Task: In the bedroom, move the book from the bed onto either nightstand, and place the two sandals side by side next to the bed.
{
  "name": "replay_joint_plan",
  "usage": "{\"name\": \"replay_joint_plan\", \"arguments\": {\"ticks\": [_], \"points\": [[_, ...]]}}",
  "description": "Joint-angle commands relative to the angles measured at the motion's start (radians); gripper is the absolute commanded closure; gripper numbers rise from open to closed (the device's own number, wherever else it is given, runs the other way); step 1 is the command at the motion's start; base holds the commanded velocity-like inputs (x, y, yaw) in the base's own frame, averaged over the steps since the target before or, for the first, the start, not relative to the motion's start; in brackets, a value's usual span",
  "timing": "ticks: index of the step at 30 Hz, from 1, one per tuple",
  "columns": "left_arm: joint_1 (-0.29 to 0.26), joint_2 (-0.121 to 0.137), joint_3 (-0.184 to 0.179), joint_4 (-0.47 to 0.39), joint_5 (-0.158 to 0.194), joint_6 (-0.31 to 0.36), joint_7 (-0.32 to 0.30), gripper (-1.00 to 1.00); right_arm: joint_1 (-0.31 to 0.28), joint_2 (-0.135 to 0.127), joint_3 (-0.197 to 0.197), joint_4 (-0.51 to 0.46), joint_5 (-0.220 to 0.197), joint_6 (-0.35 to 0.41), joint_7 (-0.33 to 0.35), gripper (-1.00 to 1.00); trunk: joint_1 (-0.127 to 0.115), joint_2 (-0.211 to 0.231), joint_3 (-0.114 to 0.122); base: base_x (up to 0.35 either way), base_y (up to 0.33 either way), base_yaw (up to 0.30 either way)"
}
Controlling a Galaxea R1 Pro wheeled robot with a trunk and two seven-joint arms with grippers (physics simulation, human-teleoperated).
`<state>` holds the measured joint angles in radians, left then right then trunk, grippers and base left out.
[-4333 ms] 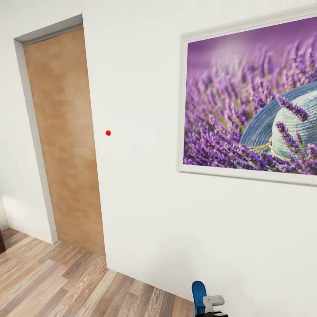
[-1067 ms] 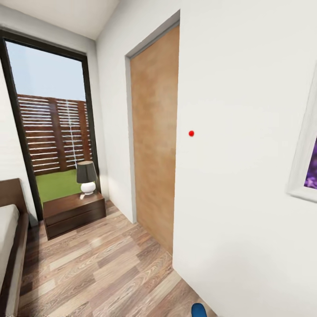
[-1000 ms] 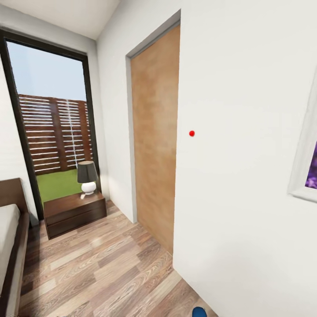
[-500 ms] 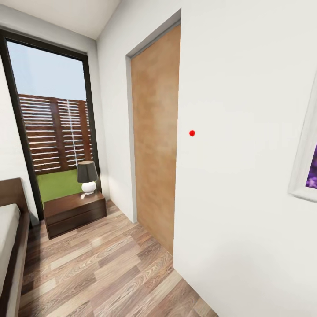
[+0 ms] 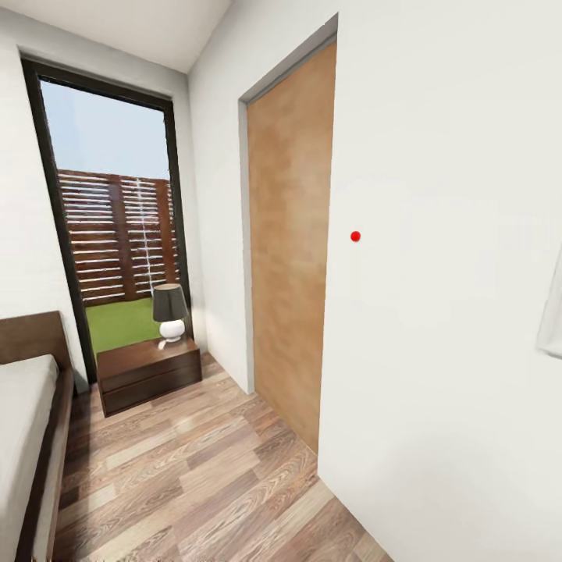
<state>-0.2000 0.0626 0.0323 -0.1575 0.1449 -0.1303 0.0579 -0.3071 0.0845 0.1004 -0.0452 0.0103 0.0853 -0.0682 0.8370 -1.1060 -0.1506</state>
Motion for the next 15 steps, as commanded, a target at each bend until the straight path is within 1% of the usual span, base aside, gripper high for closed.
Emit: {"name": "replay_joint_plan", "arguments": {"ticks": [1, 7, 11, 15], "points": [[-0.001, 0.000, 0.003, 0.001, 0.005, -0.003, -0.001, 1.00, 0.002, 0.000, 0.008, -0.002, 0.001, 0.007, -0.004, 1.00, 0.000, -0.001, -0.001, 0.000, 0.000, 0.253], [-0.001, -0.002, 0.003, 0.002, 0.004, -0.003, -0.001, 1.00, 0.011, -0.003, 0.007, -0.002, 0.002, 0.007, -0.004, 1.00, 0.000, -0.001, -0.001, 0.000, 0.000, 0.227], [0.000, -0.002, 0.003, 0.002, 0.004, -0.003, -0.001, 1.00, 0.014, -0.007, 0.007, -0.003, 0.002, 0.007, -0.004, 1.00, 0.000, -0.001, -0.001, 0.037, 0.000, 0.101], [0.001, -0.001, 0.003, 0.003, 0.004, -0.003, -0.001, 1.00, 0.017, -0.006, 0.007, -0.003, 0.002, 0.007, -0.004, 1.00, 0.000, -0.001, -0.001, 0.153, 0.000, 0.038]]}}
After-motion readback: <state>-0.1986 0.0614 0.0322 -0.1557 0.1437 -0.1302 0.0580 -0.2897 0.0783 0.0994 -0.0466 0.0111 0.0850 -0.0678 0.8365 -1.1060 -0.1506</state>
